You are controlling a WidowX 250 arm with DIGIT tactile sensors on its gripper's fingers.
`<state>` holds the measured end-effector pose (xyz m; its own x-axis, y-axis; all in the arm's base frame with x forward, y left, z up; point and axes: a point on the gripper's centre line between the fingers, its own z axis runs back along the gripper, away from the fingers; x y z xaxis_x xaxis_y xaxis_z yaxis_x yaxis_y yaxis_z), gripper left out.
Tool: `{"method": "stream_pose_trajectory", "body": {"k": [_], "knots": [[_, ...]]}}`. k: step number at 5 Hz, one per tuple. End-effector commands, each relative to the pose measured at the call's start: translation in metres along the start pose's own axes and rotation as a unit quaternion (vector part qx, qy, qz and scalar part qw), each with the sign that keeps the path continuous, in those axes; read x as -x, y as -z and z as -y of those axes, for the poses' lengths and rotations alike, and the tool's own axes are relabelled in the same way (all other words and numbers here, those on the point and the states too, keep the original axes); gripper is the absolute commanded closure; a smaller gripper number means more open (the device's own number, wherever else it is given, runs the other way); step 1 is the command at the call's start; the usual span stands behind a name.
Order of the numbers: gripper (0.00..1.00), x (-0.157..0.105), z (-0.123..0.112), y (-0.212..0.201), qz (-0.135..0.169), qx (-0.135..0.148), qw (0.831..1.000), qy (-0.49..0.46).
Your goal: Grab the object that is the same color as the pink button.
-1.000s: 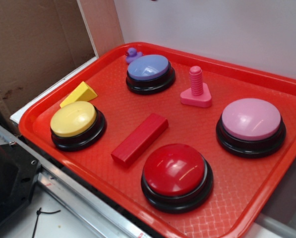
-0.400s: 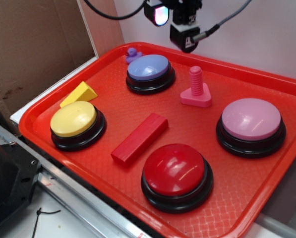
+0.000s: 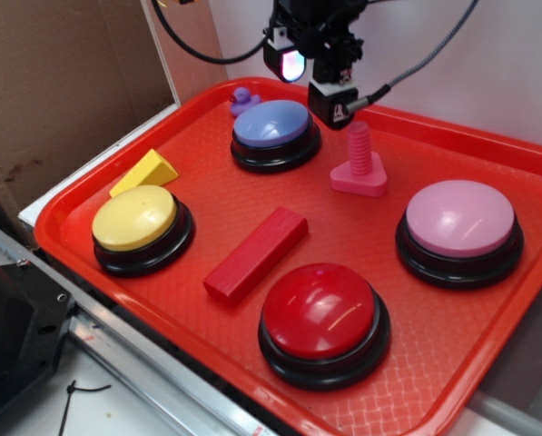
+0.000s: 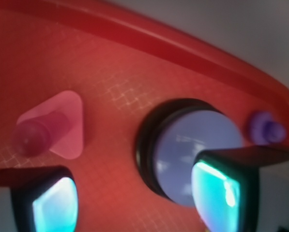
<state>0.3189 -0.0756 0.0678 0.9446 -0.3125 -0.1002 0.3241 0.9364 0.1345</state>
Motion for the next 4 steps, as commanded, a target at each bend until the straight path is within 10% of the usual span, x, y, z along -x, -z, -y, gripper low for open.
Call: {"method": "stream_pose_trajectory", "body": {"k": [1, 4], "knots": [[0.0, -0.014, 0.026, -0.011, 0.037, 0.014, 0.998, 0.051], [0.0, -0.024, 0.026, -0.002, 0.033, 0.024, 0.997, 0.065]]}}
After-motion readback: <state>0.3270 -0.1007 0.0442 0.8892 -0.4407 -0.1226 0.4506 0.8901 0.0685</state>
